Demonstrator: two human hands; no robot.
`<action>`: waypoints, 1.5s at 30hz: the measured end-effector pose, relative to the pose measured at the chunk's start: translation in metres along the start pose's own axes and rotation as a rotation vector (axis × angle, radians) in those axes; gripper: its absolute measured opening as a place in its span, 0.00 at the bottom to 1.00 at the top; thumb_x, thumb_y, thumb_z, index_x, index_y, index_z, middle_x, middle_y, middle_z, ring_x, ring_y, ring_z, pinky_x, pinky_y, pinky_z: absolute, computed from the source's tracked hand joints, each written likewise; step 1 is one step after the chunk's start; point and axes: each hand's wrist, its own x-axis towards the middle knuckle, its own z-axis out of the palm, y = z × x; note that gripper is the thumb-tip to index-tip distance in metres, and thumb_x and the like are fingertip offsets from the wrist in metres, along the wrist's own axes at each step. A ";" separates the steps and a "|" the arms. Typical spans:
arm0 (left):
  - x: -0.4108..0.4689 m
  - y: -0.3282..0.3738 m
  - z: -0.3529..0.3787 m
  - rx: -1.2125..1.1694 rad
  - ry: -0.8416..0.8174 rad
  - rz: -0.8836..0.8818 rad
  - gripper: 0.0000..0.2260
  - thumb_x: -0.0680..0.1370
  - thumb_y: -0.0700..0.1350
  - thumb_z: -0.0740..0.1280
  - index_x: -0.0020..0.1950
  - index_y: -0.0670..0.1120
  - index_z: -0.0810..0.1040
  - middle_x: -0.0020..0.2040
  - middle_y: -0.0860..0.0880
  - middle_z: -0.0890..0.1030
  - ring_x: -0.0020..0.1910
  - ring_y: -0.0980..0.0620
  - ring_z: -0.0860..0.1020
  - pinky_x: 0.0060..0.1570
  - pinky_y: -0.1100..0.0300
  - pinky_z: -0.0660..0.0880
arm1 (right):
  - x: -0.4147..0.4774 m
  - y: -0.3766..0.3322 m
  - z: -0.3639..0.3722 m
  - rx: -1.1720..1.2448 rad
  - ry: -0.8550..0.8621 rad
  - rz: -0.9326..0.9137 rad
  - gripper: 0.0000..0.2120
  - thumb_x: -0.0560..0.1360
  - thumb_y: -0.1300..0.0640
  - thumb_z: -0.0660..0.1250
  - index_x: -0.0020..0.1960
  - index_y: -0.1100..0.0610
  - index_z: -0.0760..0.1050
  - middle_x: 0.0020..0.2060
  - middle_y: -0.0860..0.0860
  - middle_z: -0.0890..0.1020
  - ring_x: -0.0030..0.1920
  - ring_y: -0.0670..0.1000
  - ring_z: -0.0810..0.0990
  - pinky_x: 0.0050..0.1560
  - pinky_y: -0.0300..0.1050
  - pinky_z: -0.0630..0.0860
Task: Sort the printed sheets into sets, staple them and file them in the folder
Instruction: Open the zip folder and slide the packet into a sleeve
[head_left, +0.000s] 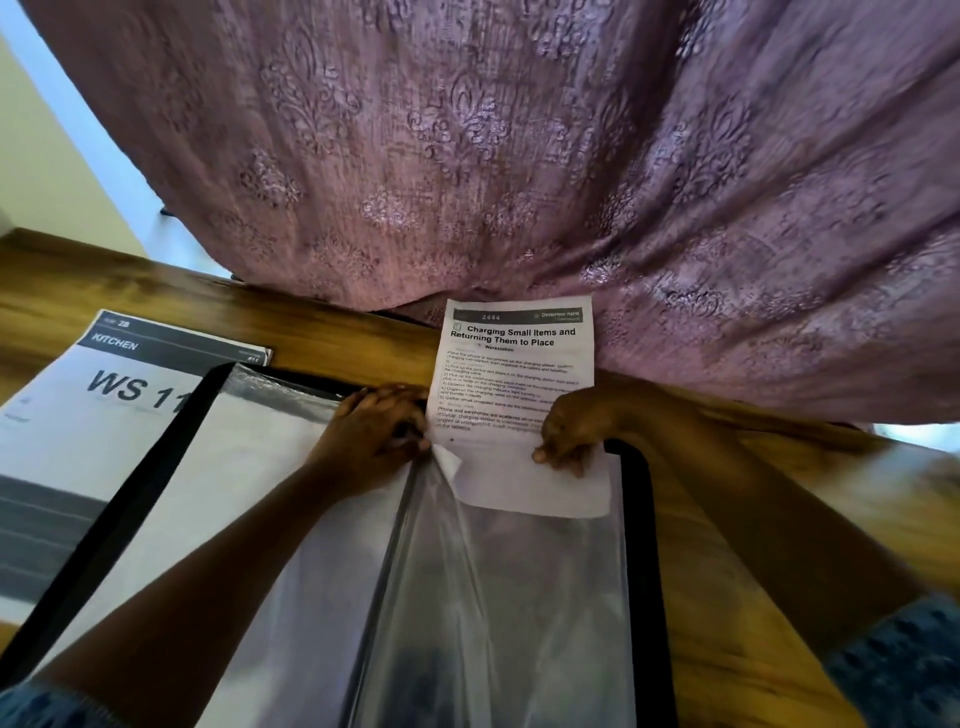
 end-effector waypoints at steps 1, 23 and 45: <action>0.001 0.000 -0.001 -0.021 -0.023 -0.025 0.16 0.71 0.66 0.52 0.48 0.61 0.74 0.69 0.58 0.71 0.73 0.54 0.62 0.71 0.47 0.54 | -0.006 0.002 0.003 -0.074 0.048 0.000 0.20 0.78 0.46 0.62 0.50 0.64 0.78 0.43 0.57 0.81 0.35 0.45 0.75 0.36 0.28 0.70; 0.037 0.033 -0.042 0.036 -0.330 -0.040 0.05 0.75 0.57 0.68 0.41 0.58 0.80 0.75 0.55 0.59 0.75 0.51 0.46 0.67 0.57 0.35 | -0.009 0.042 0.075 0.294 0.857 -0.045 0.10 0.74 0.47 0.68 0.41 0.52 0.75 0.45 0.46 0.77 0.48 0.50 0.76 0.44 0.41 0.69; -0.012 0.004 -0.016 0.217 0.026 -0.081 0.31 0.74 0.67 0.50 0.74 0.57 0.65 0.76 0.53 0.62 0.76 0.48 0.56 0.73 0.40 0.46 | 0.013 0.066 0.013 1.059 0.603 -0.048 0.24 0.61 0.70 0.77 0.56 0.62 0.78 0.56 0.60 0.81 0.55 0.60 0.80 0.61 0.58 0.74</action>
